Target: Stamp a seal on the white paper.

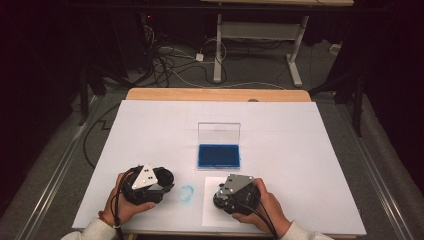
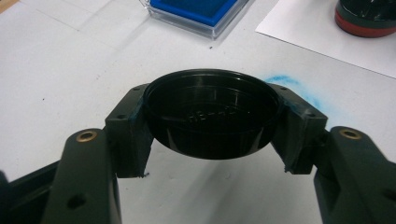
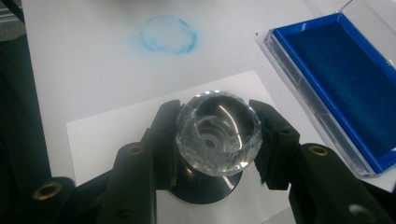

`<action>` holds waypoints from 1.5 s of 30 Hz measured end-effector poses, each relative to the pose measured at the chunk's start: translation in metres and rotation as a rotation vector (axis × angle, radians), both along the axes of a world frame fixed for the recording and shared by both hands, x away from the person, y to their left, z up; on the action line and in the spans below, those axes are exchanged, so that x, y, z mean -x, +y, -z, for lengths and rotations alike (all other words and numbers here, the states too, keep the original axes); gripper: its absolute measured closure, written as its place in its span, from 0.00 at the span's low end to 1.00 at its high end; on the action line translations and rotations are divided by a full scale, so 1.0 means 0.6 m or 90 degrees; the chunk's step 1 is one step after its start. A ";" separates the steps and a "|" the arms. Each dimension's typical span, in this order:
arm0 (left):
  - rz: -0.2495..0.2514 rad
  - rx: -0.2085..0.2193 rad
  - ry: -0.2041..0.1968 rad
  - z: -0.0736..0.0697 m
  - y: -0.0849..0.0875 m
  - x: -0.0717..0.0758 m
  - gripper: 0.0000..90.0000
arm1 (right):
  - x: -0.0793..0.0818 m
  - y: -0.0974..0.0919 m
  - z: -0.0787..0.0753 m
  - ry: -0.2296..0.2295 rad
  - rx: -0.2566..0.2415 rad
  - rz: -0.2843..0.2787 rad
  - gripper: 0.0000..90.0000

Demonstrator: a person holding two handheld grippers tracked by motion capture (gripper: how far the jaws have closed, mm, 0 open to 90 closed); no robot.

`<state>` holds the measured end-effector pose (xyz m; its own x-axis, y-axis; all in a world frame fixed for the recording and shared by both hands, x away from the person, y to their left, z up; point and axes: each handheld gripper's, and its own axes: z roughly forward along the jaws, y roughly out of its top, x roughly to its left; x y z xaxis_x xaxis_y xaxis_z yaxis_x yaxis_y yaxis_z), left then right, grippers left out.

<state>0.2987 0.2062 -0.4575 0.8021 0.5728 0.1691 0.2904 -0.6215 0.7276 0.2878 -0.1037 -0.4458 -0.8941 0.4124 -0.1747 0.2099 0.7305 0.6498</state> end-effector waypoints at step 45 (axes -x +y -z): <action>0.004 -0.002 0.005 0.001 -0.002 0.001 0.41 | 0.008 0.007 0.001 -0.021 0.032 0.005 0.63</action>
